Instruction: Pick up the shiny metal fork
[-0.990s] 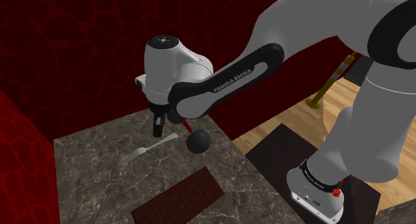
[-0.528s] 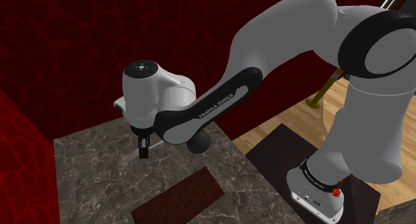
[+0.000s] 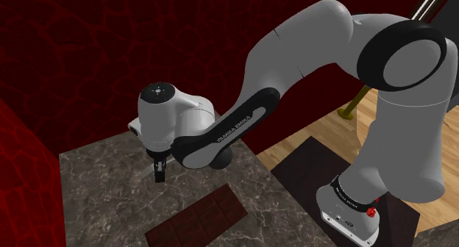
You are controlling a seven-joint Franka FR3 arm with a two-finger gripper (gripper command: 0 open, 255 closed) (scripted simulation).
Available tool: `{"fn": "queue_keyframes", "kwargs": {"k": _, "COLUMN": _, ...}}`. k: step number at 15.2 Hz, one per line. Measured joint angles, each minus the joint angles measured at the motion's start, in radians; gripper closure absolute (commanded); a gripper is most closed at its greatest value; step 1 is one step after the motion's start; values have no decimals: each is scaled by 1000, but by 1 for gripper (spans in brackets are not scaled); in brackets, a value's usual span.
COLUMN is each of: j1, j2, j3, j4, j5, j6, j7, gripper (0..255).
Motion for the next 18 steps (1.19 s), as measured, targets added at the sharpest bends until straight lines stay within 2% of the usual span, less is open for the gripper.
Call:
{"fn": "queue_keyframes", "kwargs": {"k": 10, "j1": 1, "j2": 4, "j3": -1, "j4": 1, "j5": -2, "j6": 3, "j7": 1, "gripper": 255}}
{"fn": "queue_keyframes", "kwargs": {"k": 18, "j1": -14, "j2": -57, "j3": 21, "j4": 6, "j5": 31, "j6": -60, "j7": -23, "gripper": 255}}
